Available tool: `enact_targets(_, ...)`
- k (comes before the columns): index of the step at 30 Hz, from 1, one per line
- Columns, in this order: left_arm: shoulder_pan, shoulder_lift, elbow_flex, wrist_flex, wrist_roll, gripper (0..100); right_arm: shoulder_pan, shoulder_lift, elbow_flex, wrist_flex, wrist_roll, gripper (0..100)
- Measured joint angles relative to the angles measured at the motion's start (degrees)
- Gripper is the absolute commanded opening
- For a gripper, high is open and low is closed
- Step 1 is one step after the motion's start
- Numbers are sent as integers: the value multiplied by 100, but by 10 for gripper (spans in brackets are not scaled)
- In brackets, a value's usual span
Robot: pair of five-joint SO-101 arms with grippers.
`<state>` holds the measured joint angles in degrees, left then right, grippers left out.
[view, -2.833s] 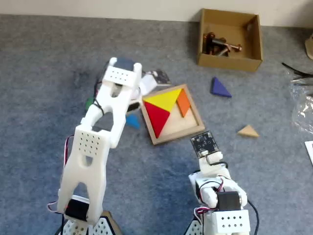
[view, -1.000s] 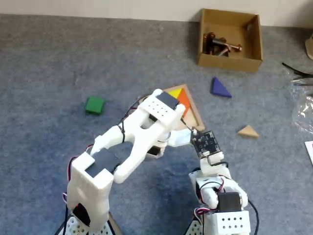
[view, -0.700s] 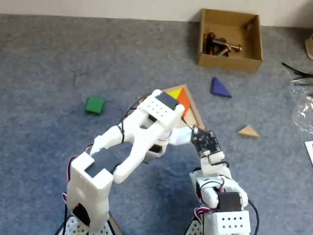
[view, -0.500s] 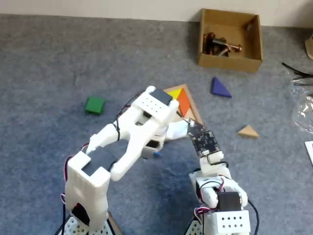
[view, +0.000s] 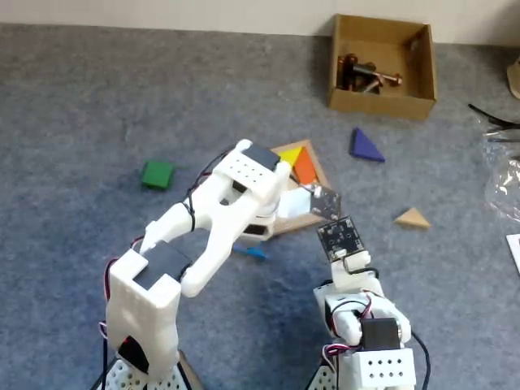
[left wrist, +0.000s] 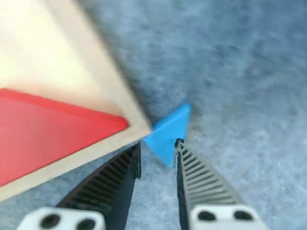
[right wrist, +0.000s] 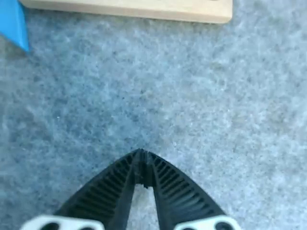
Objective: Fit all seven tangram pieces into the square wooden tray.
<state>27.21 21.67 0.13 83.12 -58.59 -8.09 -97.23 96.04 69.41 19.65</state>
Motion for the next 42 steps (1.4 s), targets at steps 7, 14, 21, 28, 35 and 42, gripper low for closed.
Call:
enact_targets(7, 9, 0, 0, -114, 229, 123, 0, 0, 0, 0, 0, 5)
enact_targets(14, 9, -97, 0, 44, 229, 123, 0, 0, 0, 0, 0, 5)
enact_targets(21, 9, -97, 0, 105, 229, 123, 0, 0, 0, 0, 0, 5)
enact_targets(28, 9, -97, 0, 105, 229, 120, 0, 0, 0, 0, 0, 5)
enact_targets(35, 9, -97, 0, 114, 229, 123, 695, 0, 0, 0, 9, 5)
enact_targets(42, 9, -97, 0, 123, 229, 125, 1486, 9, 0, 0, 9, 5)
